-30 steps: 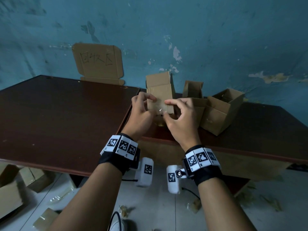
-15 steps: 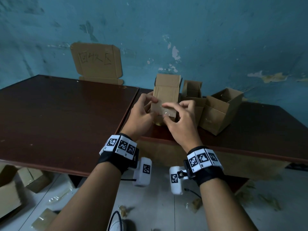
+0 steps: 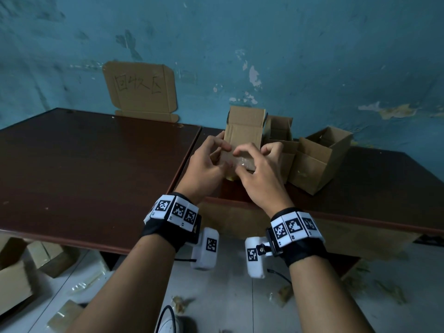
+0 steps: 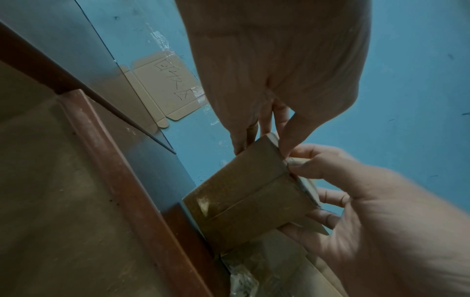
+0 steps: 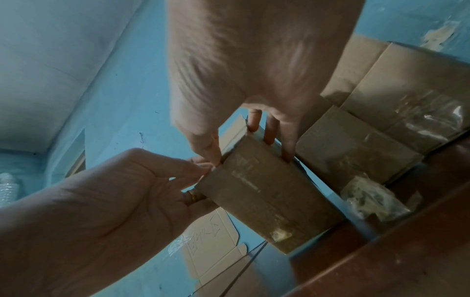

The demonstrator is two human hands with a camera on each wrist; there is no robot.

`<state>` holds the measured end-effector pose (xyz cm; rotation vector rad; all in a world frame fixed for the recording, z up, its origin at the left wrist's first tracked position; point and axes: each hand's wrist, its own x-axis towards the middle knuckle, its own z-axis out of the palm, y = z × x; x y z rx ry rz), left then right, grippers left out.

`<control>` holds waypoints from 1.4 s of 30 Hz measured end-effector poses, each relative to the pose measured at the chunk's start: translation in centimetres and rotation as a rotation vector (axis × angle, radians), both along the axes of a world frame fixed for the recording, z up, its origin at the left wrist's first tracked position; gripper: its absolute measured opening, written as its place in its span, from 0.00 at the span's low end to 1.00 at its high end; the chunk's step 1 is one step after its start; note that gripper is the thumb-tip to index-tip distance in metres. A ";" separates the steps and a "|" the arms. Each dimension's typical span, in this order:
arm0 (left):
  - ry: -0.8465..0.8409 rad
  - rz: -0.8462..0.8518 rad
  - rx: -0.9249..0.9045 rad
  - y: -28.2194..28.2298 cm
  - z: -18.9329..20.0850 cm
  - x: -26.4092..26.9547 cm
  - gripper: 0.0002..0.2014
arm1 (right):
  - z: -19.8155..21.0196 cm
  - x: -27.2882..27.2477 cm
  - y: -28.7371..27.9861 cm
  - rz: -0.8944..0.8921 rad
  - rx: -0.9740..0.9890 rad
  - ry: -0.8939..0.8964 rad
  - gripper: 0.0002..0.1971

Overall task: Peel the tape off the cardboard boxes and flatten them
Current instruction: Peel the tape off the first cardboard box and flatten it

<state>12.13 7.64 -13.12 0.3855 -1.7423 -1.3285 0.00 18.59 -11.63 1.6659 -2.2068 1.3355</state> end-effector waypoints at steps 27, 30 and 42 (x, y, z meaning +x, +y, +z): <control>-0.012 0.017 -0.030 0.7 0.2 -0.4 0.11 | -0.7 -0.4 -0.6 -0.145 -0.293 -0.165 0.11; -0.016 0.016 -0.045 0.8 0.3 -0.5 0.12 | -0.6 -0.5 -0.7 -0.155 -0.292 -0.242 0.10; -0.037 0.005 -0.041 0.6 0.0 -0.5 0.11 | -0.4 -0.6 -0.4 -0.116 -0.285 -0.410 0.13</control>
